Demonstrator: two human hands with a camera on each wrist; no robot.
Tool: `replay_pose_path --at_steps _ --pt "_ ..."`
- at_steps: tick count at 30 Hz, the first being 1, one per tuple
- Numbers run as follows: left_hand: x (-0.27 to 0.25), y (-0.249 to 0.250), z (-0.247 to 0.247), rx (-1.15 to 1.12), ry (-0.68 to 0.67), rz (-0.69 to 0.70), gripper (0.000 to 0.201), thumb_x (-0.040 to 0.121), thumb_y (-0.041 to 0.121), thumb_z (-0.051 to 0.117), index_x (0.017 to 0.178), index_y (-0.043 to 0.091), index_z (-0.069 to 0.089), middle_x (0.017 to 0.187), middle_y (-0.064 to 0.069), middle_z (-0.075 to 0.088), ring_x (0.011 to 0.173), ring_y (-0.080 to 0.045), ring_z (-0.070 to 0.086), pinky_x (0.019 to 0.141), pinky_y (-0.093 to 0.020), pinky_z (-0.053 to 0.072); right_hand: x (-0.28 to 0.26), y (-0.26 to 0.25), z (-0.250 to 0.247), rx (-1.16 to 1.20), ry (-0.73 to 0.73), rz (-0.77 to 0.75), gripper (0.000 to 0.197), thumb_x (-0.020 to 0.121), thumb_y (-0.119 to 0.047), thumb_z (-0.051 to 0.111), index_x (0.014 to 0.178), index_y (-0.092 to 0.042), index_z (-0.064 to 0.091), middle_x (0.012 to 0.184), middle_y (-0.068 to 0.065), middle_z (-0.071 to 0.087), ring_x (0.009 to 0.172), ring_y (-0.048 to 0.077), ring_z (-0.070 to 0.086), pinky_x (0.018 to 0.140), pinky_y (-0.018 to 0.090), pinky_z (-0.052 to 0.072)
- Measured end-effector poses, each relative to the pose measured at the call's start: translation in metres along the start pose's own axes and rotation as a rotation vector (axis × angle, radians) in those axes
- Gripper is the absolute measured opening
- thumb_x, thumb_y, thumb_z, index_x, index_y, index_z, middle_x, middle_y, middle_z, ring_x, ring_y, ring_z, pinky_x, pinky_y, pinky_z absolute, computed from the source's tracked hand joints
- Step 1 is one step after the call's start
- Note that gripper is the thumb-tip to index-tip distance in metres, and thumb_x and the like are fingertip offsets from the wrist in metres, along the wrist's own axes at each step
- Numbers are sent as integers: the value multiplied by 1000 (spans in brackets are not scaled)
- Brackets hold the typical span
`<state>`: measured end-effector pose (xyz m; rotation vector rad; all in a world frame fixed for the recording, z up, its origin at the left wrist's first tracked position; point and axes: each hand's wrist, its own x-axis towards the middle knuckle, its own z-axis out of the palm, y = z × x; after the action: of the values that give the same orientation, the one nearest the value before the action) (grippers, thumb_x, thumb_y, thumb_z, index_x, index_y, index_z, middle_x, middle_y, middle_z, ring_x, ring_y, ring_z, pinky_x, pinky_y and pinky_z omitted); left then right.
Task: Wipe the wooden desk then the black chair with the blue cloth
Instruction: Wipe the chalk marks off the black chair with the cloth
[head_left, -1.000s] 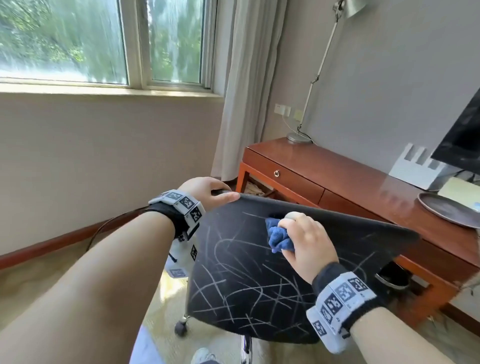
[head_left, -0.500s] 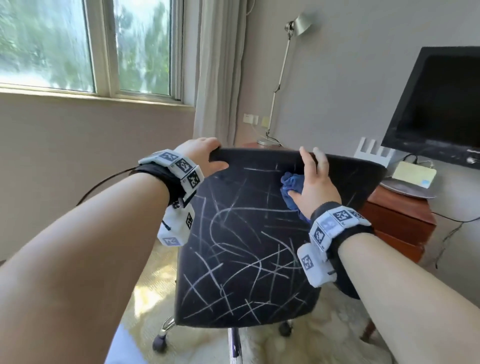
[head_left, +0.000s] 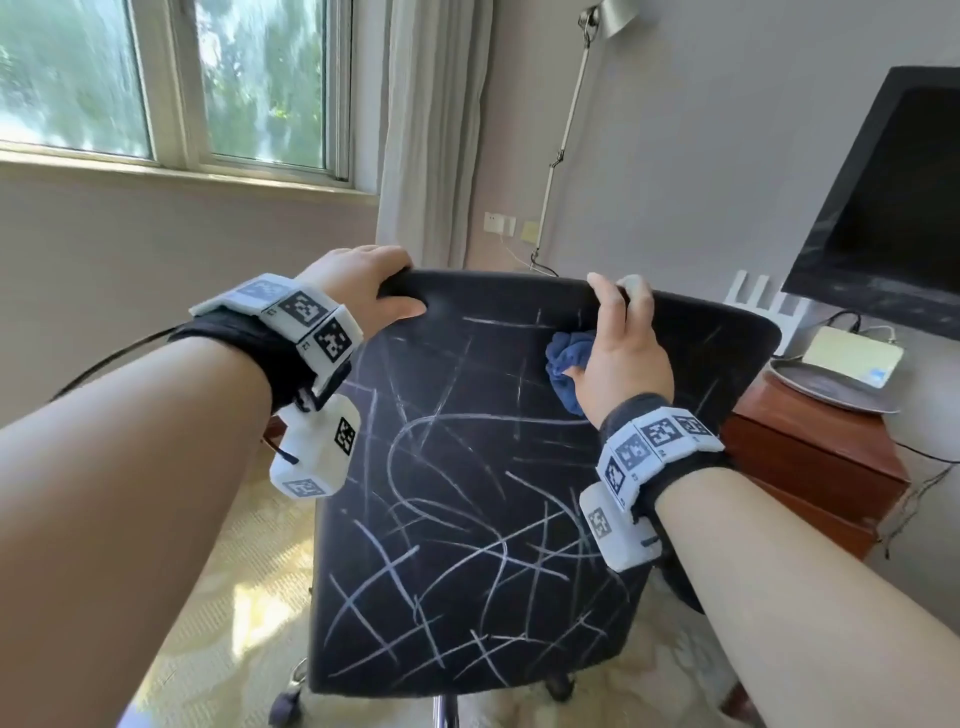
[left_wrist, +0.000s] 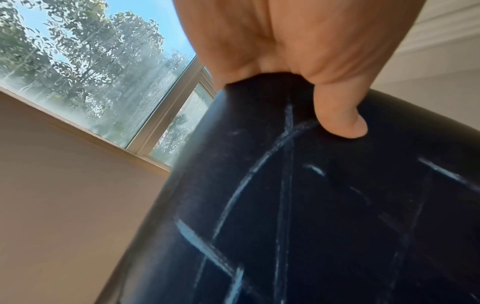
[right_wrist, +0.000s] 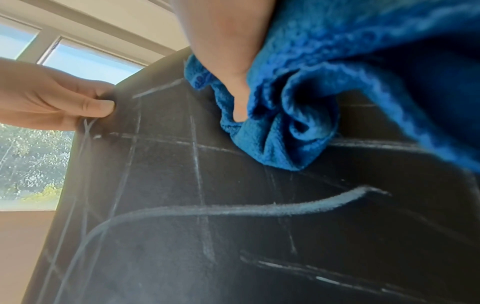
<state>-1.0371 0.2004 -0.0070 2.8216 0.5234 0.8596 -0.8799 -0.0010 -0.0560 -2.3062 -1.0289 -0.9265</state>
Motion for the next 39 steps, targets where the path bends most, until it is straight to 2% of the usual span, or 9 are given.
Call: replay_pose_path --at_steps 5,14,19,23,28,31,32,36,39 --pt "6 0 8 2 7 9 17 91 30 57 93 18 44 92 -1 44 85 -20 40 73 -29 28 3 12 16 72 88 -81 92 61 2 76 129 -26 21 138 18 35 76 34 59 56 34 48" --pt "39 12 46 29 -81 6 26 91 34 56 103 11 51 105 -6 54 99 -28 49 82 -34 38 20 45 33 17 47 -37 88 67 -5 77 130 -26 20 141 17 30 75 33 56 60 35 45" --pt "74 -10 62 36 -54 11 28 91 32 57 105 9 53 102 -9 55 97 -30 50 78 -33 35 45 54 64 10 106 -55 90 63 -3 78 134 -25 27 141 14 32 82 30 59 66 39 55" --pt "81 -20 69 25 -18 57 31 90 36 56 108 11 54 98 -2 53 97 -27 50 80 -34 37 39 63 74 122 181 -107 93 59 0 82 139 -17 38 147 18 29 110 30 55 80 40 55" --pt "69 -23 72 169 32 223 58 91 46 38 146 38 21 134 -2 46 125 -29 40 106 -44 29 29 55 55 363 609 -207 54 65 1 69 108 -12 40 130 25 31 106 19 46 85 25 47" --pt "68 -14 79 277 68 371 69 88 39 48 144 40 9 137 -6 46 123 -33 44 100 -52 35 49 38 50 365 855 -259 35 74 -18 68 99 -9 45 125 -5 38 107 8 46 90 22 42" --pt "69 -11 80 295 87 382 70 87 38 52 143 39 11 133 -6 49 118 -34 49 96 -53 39 51 31 60 328 784 -275 35 73 -25 68 99 -12 48 126 -12 37 112 6 44 94 23 39" --pt "65 -6 80 295 124 360 74 78 43 57 143 36 21 115 -6 58 100 -35 57 85 -50 45 12 30 136 -170 275 -345 69 71 -47 66 129 -25 38 144 17 20 131 39 22 111 52 16" --pt "62 -10 84 313 148 354 77 75 49 55 142 37 21 113 -5 57 98 -33 56 86 -48 45 3 38 149 -216 256 -402 65 79 -50 42 137 -22 32 148 20 13 130 40 22 113 49 8"
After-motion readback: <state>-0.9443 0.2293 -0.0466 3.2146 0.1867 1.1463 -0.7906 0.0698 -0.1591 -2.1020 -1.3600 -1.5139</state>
